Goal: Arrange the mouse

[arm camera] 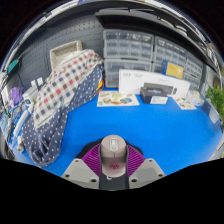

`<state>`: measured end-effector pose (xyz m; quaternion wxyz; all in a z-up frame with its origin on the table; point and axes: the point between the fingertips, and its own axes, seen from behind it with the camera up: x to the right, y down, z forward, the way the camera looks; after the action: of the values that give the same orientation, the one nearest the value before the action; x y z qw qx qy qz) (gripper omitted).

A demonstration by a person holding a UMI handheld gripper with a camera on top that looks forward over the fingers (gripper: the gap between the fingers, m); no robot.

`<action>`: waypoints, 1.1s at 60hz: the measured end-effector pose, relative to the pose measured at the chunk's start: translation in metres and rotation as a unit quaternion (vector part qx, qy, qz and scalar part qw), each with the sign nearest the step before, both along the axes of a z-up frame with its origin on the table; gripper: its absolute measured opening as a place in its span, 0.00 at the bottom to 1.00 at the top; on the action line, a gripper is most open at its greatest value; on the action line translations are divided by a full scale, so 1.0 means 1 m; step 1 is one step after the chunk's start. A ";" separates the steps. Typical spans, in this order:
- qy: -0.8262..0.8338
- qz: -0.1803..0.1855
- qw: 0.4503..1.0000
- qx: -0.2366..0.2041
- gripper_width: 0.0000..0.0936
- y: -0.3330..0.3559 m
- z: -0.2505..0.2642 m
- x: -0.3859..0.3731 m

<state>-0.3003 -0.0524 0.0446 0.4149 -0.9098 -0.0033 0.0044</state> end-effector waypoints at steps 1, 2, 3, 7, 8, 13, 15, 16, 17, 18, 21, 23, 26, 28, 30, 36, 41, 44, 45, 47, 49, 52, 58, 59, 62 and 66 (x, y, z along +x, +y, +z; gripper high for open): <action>0.000 0.001 1.000 -0.005 0.31 -0.002 -0.006 -0.002; 0.000 0.002 1.000 -0.011 0.31 -0.004 -0.013 -0.004; 0.001 0.001 1.000 -0.017 0.31 -0.006 -0.019 -0.005; 0.001 -0.001 0.999 -0.035 0.31 -0.013 -0.042 -0.009; -0.001 -0.001 0.999 -0.041 0.31 -0.015 -0.048 -0.009; -0.017 0.007 0.999 -0.042 0.31 -0.019 -0.060 -0.008; -0.025 0.010 0.999 -0.041 0.32 -0.019 -0.060 -0.008; -0.024 0.009 0.999 -0.043 0.31 -0.020 -0.061 -0.008; -0.022 0.007 0.999 -0.044 0.32 -0.020 -0.061 -0.009; -0.018 0.003 0.999 -0.044 0.33 -0.019 -0.061 -0.009; -0.006 -0.007 0.999 -0.043 0.40 -0.018 -0.062 -0.009; -0.006 -0.009 0.999 -0.040 0.42 -0.016 -0.062 -0.008; -0.011 -0.009 0.999 -0.038 0.47 -0.015 -0.061 -0.008; -0.007 -0.015 0.999 -0.042 0.50 -0.016 -0.062 -0.009; -0.001 -0.022 0.999 -0.048 0.52 -0.016 -0.061 -0.009; 0.008 -0.045 0.998 -0.050 0.89 -0.018 -0.049 -0.004; 0.011 -0.055 0.998 -0.033 0.90 -0.018 -0.018 0.001; 0.014 -0.056 0.998 -0.020 0.92 -0.017 0.005 0.004; 0.014 -0.057 0.998 -0.016 0.92 -0.018 0.012 0.006; 0.015 -0.058 0.998 -0.009 0.92 -0.019 0.027 0.008; 0.016 -0.061 0.998 0.003 0.93 -0.019 0.043 0.011; 0.018 -0.064 0.998 0.020 0.92 -0.020 0.068 0.019; 0.012 -0.071 0.997 0.041 0.92 -0.025 0.107 0.041; 0.010 -0.072 0.996 0.043 0.92 -0.025 0.112 0.046; 0.005 -0.074 0.996 0.046 0.92 -0.029 0.125 0.062; 0.007 -0.077 0.996 0.052 0.92 -0.032 0.137 0.084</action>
<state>-0.2168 -0.0840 0.1815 0.4605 -0.8847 0.0696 -0.0215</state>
